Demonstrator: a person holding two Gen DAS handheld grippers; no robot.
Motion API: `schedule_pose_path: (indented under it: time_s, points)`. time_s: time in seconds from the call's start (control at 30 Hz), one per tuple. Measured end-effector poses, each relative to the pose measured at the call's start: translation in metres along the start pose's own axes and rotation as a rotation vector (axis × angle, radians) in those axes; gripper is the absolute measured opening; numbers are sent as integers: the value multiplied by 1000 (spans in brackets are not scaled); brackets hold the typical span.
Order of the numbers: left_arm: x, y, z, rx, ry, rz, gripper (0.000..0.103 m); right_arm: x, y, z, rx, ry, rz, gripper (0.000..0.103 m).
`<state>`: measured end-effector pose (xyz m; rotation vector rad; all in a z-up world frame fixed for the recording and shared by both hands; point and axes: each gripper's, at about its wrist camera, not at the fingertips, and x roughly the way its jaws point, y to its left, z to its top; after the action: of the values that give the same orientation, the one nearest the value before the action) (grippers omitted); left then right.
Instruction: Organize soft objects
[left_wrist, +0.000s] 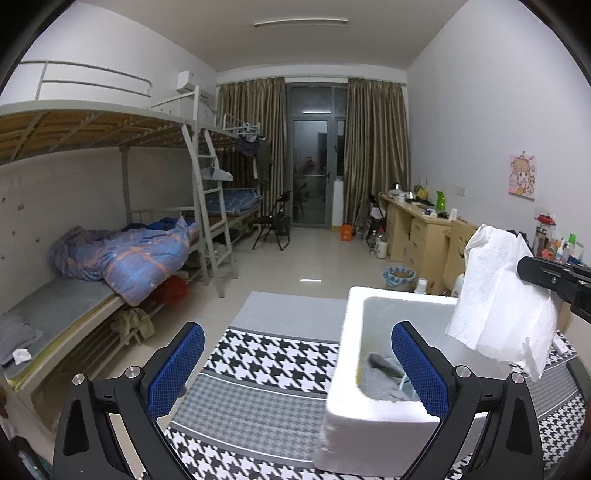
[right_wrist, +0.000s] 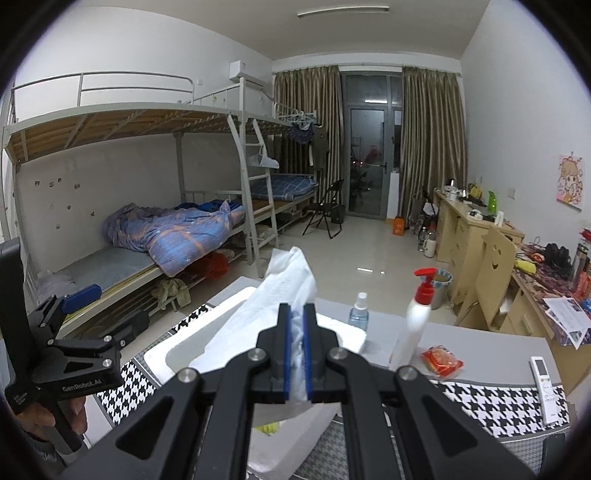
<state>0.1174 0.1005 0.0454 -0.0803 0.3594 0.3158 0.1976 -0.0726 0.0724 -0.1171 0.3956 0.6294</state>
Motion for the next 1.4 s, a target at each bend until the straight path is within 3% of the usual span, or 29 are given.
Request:
schedule_pose_path:
  time_s: [0.43, 0.5, 0.57, 0.63, 0.73, 0.87, 1.2, 1.4]
  points:
    - [1, 16, -6, -20, 7, 35, 102, 25, 8, -5, 10, 65, 50, 10]
    - [1, 16, -6, -20, 7, 39, 102, 30, 10, -6, 16, 80, 58, 19]
    - [1, 15, -6, -21, 8, 43, 102, 35, 11, -7, 24, 94, 59, 46]
    - [0, 16, -7, -22, 7, 45, 102, 36, 12, -8, 44, 94, 69, 61]
    - [0, 16, -7, -22, 7, 44, 102, 34, 12, -8, 51, 93, 78, 64]
    - [-3, 16, -7, -18, 3, 40, 102, 24, 11, -10, 45, 64, 76, 80]
    - [-17, 2, -3, -4, -27, 7, 102, -2, -2, -16, 48, 18, 41, 86]
    - [-29, -7, 1, 6, -51, -13, 102, -17, -7, -18, 52, -25, 2, 97]
